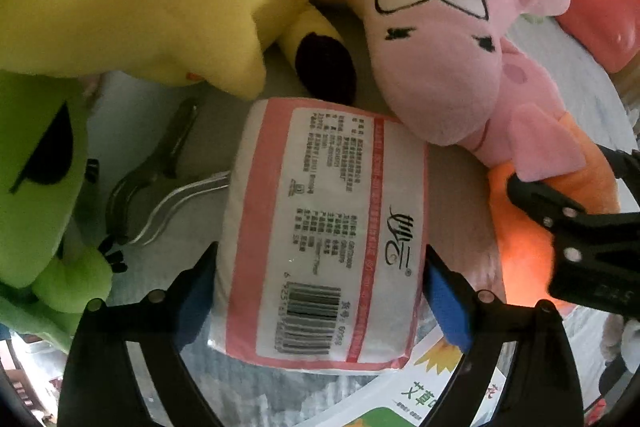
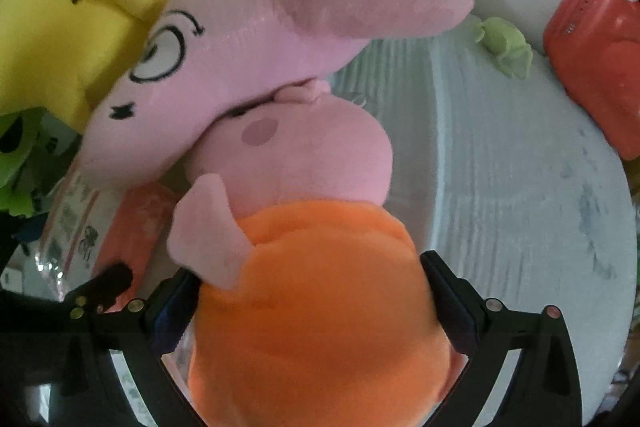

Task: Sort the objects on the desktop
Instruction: 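Grasp the pink tissue pack with the left tool while the right grasps the pink pig plush, then carry the tissue pack with the left tool while the right carries the pig plush to the bin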

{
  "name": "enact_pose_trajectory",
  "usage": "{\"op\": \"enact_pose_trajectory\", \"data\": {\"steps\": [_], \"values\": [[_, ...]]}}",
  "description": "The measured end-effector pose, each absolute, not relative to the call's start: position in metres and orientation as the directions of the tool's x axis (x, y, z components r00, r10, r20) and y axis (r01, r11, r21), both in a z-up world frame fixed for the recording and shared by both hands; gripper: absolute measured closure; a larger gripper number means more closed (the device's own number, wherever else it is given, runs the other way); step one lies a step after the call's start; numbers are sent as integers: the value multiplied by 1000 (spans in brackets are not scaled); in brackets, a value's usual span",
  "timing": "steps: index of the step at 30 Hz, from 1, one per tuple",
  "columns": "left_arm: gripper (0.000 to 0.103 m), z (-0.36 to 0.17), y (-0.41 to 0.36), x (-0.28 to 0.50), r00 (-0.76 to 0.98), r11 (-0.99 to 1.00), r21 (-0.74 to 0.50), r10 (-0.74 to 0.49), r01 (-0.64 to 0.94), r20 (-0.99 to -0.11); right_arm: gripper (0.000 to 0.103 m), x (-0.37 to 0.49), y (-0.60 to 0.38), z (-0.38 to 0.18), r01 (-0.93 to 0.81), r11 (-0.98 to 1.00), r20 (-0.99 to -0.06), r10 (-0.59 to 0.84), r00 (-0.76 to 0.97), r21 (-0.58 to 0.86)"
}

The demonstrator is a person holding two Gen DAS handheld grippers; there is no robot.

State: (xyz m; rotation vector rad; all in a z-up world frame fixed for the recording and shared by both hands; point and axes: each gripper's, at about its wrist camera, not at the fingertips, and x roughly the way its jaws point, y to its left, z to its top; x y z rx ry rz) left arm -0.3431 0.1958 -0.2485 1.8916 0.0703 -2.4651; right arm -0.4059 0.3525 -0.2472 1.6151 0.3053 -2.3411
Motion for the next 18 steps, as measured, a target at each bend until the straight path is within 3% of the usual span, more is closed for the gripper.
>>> {"op": "enact_pose_trajectory", "data": {"steps": [6, 7, 9, 18], "values": [[13, -245, 195, -334, -255, -997, -35, 16, 68, -967, 0, -408, 355, -260, 352, -936, -940, -113, -321, -7], [13, -243, 195, -331, -254, -997, -39, 20, 68, -967, 4, -405, 354, -259, 352, -936, -941, -109, -320, -11], [13, -235, 196, -321, -263, -997, -45, 27, 64, -964, 11, -397, 355, -251, 351, -936, -938, -114, -327, -9], [13, -164, 190, -264, -381, -996, -63, 34, 62, -924, 13, -331, 378, -191, 340, -939, -917, -173, -360, 44]]}}
